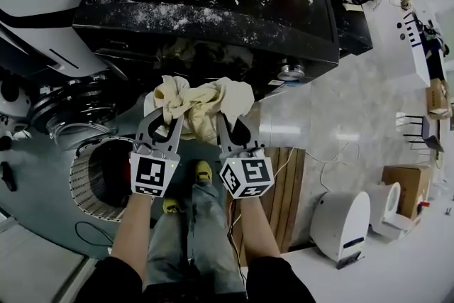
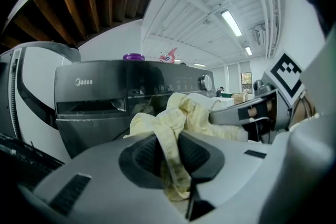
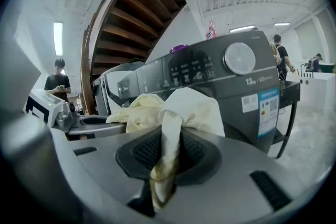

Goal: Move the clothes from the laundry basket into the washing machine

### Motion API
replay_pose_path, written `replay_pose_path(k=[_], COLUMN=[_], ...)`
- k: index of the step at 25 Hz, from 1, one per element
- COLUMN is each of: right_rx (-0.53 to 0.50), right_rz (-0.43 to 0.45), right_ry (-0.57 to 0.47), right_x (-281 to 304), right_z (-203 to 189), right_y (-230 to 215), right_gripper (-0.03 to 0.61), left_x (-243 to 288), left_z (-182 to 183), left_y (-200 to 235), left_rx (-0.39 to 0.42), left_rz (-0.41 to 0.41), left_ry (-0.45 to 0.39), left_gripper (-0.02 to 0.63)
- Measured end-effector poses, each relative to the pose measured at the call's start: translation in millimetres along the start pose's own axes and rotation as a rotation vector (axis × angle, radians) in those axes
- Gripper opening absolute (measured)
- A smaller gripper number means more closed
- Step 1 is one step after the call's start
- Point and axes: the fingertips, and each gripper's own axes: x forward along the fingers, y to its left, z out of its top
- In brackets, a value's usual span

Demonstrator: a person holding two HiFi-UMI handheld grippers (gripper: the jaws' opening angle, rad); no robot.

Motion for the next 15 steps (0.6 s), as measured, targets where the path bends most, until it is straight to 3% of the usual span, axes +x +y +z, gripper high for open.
replay_pose_path(k=[10,15], right_rx=[0.018,-0.024], right_rz=[0.019,0.021], right_ry=[-0.008,-0.068], right_x=[65,104], right_z=[-81,-100], right_y=[-41,-60], right_gripper=[0.064,0.064], left_x=[65,107], left_z=[-90,-115], left_y=[18,37], left_rx=[0.006,0.027], left_rz=[0.029,0.07], left_ry=[-0.018,-0.102], left_gripper=[0.075,0.075])
